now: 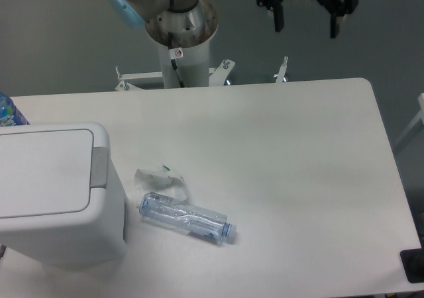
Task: Open the trash can
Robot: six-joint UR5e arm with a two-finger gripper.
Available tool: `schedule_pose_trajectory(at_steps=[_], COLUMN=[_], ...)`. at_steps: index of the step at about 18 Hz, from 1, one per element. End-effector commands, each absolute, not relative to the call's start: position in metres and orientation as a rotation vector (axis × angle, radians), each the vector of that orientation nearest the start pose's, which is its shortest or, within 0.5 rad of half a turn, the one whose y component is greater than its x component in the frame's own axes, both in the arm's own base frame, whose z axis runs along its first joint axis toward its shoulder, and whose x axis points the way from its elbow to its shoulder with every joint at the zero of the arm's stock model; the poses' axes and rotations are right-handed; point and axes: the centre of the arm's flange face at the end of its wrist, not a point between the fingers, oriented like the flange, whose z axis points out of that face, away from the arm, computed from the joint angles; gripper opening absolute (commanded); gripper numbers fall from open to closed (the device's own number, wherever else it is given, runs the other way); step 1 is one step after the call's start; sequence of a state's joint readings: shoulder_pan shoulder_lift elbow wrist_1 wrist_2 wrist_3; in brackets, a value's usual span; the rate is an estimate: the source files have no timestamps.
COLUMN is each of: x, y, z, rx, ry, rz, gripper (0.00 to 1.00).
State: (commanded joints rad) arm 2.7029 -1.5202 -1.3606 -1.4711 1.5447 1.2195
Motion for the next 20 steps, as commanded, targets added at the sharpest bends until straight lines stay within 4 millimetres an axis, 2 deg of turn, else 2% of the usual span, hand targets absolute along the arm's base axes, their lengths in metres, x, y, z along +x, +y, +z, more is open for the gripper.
schedule_pose_trajectory(at_steps=[8, 13, 16, 18, 20], x=[-0.383, -0.391, -0.385, -0.373, -0.359], y=[0.332, 0.347, 0.369, 0.390, 0.415], z=[0.628, 0.618, 0.610, 0.605, 0.592], rx=[-2.929, -2.881, -2.844, -2.822, -2.793], ry=[0.111, -0.121, -0.251, -0.281, -0.357], rz=[0.462, 0.466, 0.440, 0.421, 0.351], gripper=[1.00, 1.00, 1.00, 1.00, 1.00])
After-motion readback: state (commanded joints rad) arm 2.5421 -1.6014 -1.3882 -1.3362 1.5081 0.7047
